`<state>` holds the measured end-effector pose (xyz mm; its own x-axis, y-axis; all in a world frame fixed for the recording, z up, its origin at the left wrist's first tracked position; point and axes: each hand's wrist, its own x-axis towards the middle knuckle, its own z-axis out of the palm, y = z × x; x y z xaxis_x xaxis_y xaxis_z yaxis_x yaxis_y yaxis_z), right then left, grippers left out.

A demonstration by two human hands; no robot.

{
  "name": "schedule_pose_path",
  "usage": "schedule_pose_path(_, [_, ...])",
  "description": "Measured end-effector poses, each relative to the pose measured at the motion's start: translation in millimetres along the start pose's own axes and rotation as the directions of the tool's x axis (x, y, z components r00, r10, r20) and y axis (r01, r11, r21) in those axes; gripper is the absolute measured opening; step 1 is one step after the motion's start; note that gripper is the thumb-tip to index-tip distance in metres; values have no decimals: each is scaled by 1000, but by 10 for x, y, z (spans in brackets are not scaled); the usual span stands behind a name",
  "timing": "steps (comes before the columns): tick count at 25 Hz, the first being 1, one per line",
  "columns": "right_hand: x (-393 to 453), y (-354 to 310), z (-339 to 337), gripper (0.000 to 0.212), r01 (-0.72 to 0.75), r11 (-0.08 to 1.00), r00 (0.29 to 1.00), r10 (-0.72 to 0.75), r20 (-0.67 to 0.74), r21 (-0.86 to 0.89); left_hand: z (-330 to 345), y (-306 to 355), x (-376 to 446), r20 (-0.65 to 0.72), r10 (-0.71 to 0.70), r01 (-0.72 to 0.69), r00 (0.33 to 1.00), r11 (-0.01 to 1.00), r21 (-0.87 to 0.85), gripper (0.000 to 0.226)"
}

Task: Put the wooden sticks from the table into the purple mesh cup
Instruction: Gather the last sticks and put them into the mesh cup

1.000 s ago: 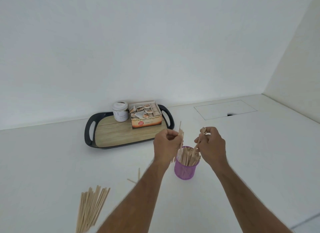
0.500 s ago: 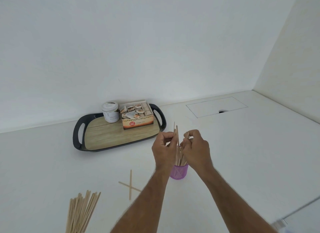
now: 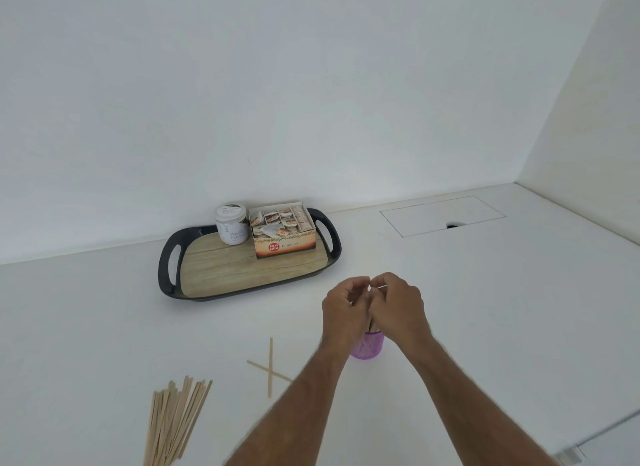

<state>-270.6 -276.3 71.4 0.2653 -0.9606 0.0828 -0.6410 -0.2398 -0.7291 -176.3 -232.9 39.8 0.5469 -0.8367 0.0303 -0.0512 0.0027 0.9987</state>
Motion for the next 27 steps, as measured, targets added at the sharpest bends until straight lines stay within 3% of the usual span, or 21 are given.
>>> schedule_pose_path(5, [-42,10,6,12,126,989,980,-136,-148,-80,-105,16,-3,-23,93,-90,995,989,113,27])
schedule_pose_path(8, [-165,-69,105,7,358,928,883,-371,-287,-98,-282,50,23,-36,154,-149,987,982,115,28])
schedule_pose_path(11, [-325,-174,306,6,526,840,796,-542,-269,-135,-592,60,89,-86,172,-156,981,974,166,19])
schedule_pose_path(13, [-428,-209,494,4,578,805,777,-592,-212,-130,-855,47,136,-138,153,-118,979,965,236,11])
schedule_pose_path(17, [-554,-217,931,11,427,897,903,-416,108,-115,-1456,-36,153,-221,47,40,974,926,375,4])
schedule_pose_path(19, [-573,-196,1117,16,350,928,923,-319,213,-125,-1779,-109,104,-245,-12,128,969,875,466,8])
schedule_pose_path(24, [-650,-136,1449,46,276,921,921,-171,350,-276,-2468,-291,-160,-335,-153,343,930,691,636,22])
schedule_pose_path(27, [-708,-179,1536,54,261,903,931,-141,338,-341,-2773,-379,-367,-388,-239,448,890,608,655,30])
